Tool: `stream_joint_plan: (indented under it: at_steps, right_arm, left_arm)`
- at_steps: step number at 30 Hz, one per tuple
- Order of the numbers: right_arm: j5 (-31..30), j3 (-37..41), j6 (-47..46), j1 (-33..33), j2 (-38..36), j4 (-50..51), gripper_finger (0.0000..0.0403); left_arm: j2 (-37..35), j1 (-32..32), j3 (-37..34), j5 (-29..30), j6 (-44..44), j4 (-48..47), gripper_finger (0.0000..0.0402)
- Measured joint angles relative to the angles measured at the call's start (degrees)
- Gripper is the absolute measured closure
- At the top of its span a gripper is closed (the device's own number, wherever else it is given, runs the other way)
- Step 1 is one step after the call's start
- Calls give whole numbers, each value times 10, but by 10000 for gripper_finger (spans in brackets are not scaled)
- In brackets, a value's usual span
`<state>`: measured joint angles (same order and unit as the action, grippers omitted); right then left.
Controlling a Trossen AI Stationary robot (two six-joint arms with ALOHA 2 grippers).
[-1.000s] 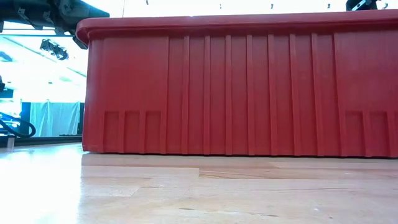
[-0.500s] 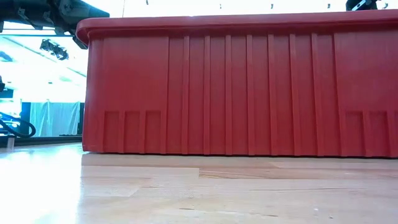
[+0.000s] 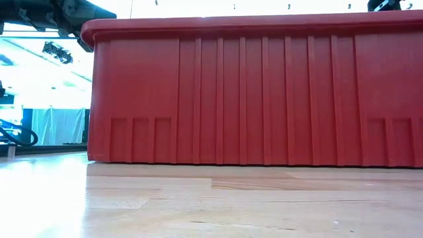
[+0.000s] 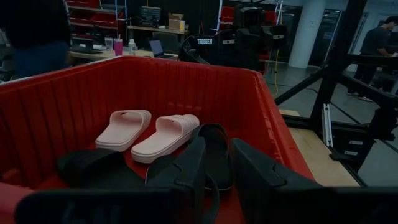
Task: Pick and place slides into bin
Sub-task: Return to Home Position
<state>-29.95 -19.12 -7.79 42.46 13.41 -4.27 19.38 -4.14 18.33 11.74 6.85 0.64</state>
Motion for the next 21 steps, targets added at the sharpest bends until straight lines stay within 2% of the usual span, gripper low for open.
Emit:
stream_joint_plan:
  at_steps: [21]
  right_arm:
    - [0,0,0,0,0,0,259]
  left_arm:
    - [0,0,0,0,0,0,318]
